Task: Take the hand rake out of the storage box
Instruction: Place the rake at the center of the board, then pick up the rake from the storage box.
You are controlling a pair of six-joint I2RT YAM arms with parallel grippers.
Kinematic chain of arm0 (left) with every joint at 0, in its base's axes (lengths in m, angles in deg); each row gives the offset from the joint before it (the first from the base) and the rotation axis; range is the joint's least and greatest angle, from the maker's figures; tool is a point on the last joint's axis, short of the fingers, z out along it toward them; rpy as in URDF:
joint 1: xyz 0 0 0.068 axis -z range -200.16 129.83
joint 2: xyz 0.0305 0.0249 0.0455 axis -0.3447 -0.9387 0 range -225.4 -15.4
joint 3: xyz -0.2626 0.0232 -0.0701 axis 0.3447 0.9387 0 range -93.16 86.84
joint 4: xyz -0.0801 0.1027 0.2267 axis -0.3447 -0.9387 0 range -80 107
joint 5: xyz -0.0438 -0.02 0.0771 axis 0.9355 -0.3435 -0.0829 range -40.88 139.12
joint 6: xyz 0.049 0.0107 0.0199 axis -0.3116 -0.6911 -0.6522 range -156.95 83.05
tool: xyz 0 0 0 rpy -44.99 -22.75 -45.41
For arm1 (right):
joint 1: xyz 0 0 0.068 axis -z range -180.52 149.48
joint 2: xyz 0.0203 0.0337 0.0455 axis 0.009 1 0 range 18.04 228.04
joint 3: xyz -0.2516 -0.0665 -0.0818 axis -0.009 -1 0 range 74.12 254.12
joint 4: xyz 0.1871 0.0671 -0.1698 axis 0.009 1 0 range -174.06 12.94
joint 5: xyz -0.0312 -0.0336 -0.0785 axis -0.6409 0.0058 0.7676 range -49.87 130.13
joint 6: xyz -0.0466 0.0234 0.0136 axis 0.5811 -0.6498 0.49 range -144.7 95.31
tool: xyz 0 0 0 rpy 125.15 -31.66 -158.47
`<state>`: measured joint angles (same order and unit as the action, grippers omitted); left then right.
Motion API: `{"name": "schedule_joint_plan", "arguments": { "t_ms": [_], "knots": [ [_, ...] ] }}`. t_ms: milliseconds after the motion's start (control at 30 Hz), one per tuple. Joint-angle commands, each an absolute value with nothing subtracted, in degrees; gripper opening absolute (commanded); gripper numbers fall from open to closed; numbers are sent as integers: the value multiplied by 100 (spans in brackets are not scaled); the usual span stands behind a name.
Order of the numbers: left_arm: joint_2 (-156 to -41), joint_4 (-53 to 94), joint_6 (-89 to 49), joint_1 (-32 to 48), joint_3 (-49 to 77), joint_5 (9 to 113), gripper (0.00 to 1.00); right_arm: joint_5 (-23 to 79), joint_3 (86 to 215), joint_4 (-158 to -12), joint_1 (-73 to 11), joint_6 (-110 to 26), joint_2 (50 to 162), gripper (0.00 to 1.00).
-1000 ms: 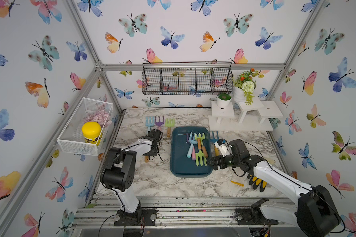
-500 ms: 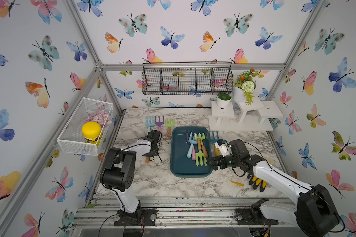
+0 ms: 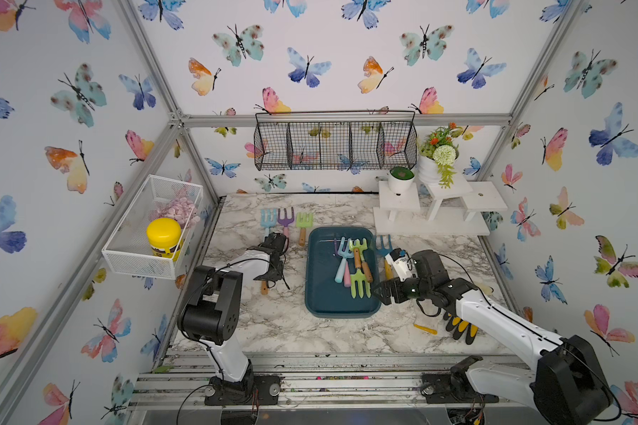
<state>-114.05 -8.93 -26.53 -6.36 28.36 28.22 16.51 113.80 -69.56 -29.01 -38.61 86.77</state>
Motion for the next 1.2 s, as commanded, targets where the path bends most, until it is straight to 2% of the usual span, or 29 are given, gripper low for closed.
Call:
{"name": "schedule_joint_plan", "arguments": {
  "t_ms": [0,133,167,200,233,267,300,500,767,1000,1167],
  "knots": [
    [-11078,-902,-2636,-681,2907,2891,48,1596,11337,-6982,-2917,-3849,8610,98],
    [-10920,-886,-2645,-681,2913,3004,55,1596,11332,-6994,-2917,-3841,8615,98],
    [-10829,-871,-2670,-681,2932,3130,60,1591,11332,-7000,-2917,-3841,8605,98],
    [-10726,-843,-2676,-681,2968,3240,72,1595,11325,-7000,-2917,-3841,8599,98],
    [-10586,-824,-2635,-681,2999,3265,88,1589,11316,-7008,-2917,-3845,8596,98],
    [-10433,-810,-2611,-655,3048,3222,96,1604,11315,-7008,-2917,-3841,8587,98],
    [-10285,-774,-2594,-618,3090,3168,98,1605,11315,-7007,-2917,-3841,8569,98],
    [-9489,-824,-2485,-332,3031,3262,98,1706,11305,-6993,-2917,-3858,8430,98],
    [-8310,-619,-2359,-269,3320,4261,98,1916,11275,-7009,-2932,-3876,8209,98],
    [-8099,-626,-1897,7,3380,4289,98,2133,11328,-6965,-2934,-3858,8161,98],
    [-8117,-623,-1641,100,3422,4687,98,2236,11332,-6956,-2934,-3849,8159,98]
  ]
}}
